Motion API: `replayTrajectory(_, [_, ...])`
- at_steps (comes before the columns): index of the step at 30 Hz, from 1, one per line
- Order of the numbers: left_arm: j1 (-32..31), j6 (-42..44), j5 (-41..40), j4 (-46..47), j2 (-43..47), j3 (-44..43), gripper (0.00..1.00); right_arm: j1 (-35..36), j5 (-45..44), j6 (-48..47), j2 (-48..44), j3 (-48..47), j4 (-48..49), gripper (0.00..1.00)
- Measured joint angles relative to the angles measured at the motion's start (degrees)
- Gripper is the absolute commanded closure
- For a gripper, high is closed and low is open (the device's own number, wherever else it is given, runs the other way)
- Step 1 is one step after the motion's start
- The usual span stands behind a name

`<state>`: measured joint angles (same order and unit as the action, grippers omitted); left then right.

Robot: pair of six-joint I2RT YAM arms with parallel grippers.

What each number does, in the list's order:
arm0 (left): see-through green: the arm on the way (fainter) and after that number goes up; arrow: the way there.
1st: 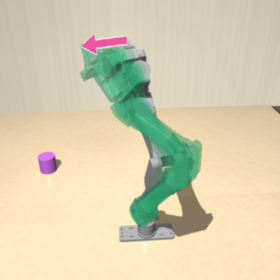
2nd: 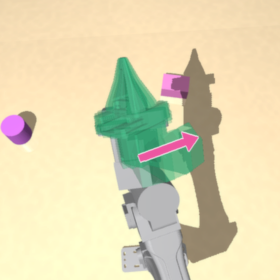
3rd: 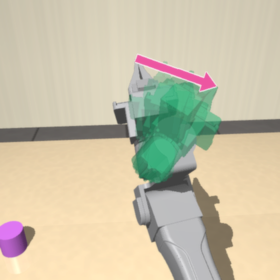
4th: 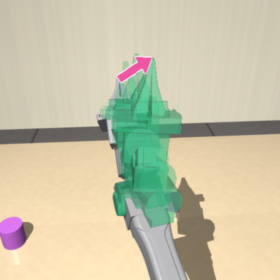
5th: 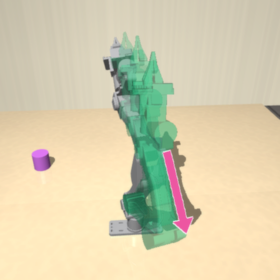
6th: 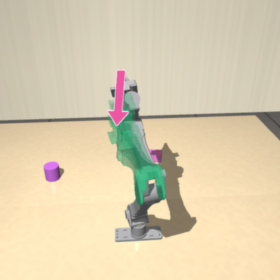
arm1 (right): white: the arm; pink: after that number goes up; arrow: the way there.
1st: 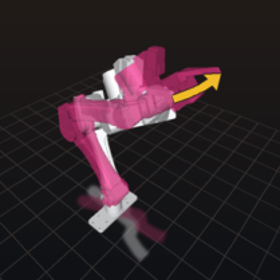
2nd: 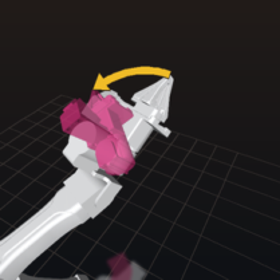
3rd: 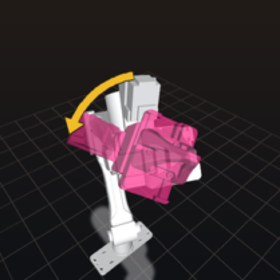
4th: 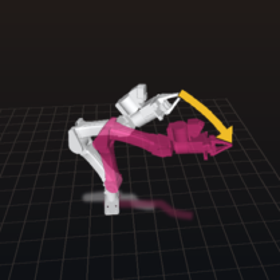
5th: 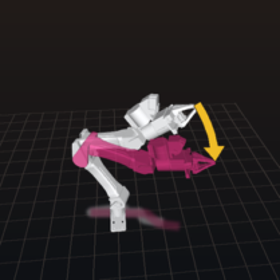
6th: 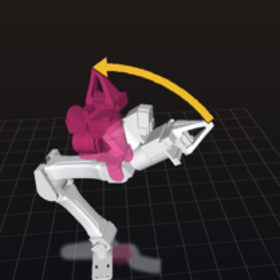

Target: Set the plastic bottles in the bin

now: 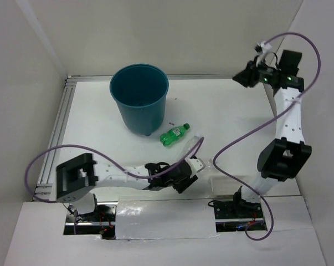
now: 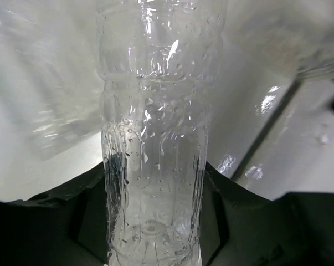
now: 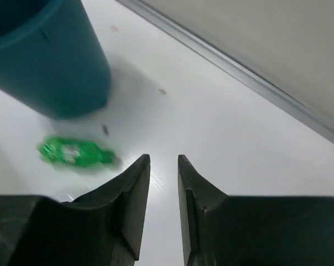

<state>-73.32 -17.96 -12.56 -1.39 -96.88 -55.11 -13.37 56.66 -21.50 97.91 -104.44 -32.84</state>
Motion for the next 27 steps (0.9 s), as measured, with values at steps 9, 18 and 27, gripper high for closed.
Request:
replayTrajectory(9, [8.31, 6.19, -7.98, -1.73, 20.52, -16.0, 0.98, -5.75, -5.62, -36.2, -16.61, 33.16, -20.44, 0.0])
replayTrajectory(18, [34.56, 6.95, -16.02, 1.2, 15.08, -24.28, 0.94, -5.42, -6.8, -64.63, -27.69, 44.37, -36.68, 0.29])
replayTrajectory(27, [45.55, 5.62, -17.09, -5.03, 4.22, -30.77, 0.01, 1.6, -9.99, -68.52, -31.87, 49.4, -39.45, 0.15])
